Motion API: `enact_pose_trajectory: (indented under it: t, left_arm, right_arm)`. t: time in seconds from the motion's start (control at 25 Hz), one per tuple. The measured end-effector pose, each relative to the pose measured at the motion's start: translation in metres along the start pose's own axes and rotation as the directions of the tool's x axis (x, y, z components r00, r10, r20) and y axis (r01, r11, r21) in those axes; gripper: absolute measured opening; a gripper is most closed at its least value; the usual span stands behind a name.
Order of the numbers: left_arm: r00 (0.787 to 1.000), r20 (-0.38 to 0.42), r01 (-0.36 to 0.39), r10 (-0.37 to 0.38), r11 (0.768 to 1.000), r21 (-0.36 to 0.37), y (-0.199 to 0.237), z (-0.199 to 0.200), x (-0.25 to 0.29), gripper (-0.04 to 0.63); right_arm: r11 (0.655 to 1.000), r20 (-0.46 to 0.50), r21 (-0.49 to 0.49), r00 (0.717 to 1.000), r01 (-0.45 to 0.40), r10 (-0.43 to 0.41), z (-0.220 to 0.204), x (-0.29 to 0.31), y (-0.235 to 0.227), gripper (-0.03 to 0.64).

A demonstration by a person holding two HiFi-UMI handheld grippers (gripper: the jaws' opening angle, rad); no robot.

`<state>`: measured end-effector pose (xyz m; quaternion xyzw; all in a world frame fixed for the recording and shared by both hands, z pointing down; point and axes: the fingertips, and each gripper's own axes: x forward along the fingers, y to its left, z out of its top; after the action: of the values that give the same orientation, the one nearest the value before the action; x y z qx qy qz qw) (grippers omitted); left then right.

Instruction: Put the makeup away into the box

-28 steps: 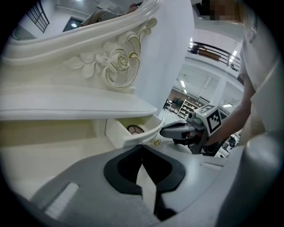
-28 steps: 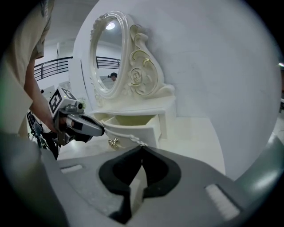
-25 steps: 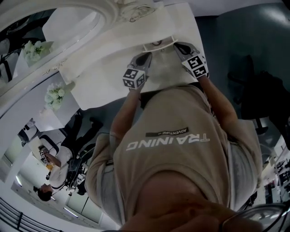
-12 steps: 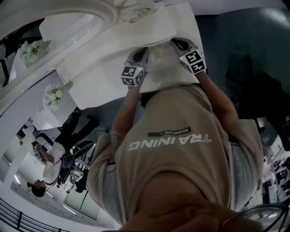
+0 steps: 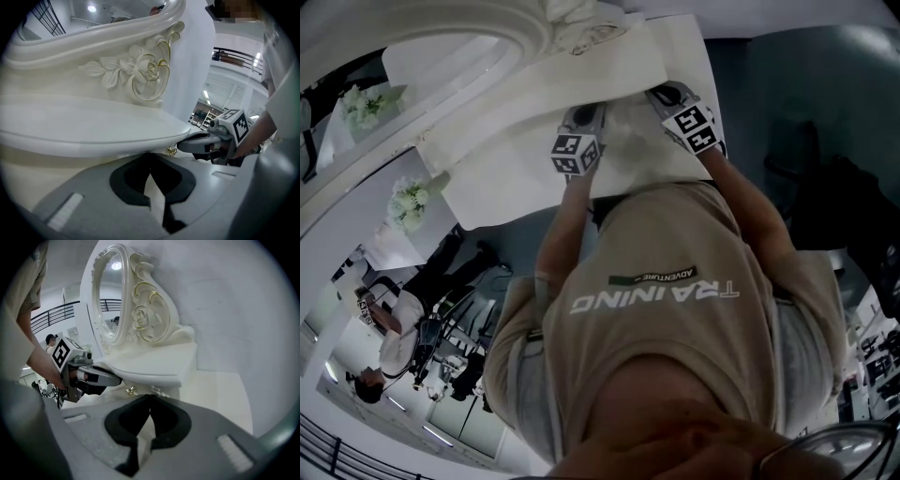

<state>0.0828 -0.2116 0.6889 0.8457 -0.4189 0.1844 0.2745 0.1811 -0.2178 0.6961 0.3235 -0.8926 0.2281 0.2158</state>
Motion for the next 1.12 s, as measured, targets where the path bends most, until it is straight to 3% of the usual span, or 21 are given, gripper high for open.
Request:
enact_pose_trajectory:
  t: [0.32,0.56,0.8,1.12]
  left_arm:
    - [1.000,-0.019,0.020,-0.019,1.000,0.008,-0.002,-0.002,0.002,0.008]
    - [0.997,-0.027,0.077,-0.077,0.996,0.034,-0.009,-0.002,-0.022,0.008]
    - [0.992,-0.017,0.125,-0.125,0.990,0.067,-0.003,-0.008,-0.062,0.008]
    - [0.992,0.043,0.115,-0.117,0.993,0.029,0.038,-0.020,-0.145,0.008]
  right_arm:
    - [0.999,0.008,-0.038,1.000,0.025,-0.025,-0.007,0.001,0.002,0.005]
    - [0.999,-0.014,-0.014,0.999,0.031,-0.032,-0.010,-0.011,0.026,0.005]
    - [0.998,-0.030,-0.034,0.998,0.058,-0.059,-0.009,-0.013,0.059,0.005]
    - [0.995,-0.011,-0.093,0.999,0.042,-0.044,0.008,-0.001,0.139,0.005]
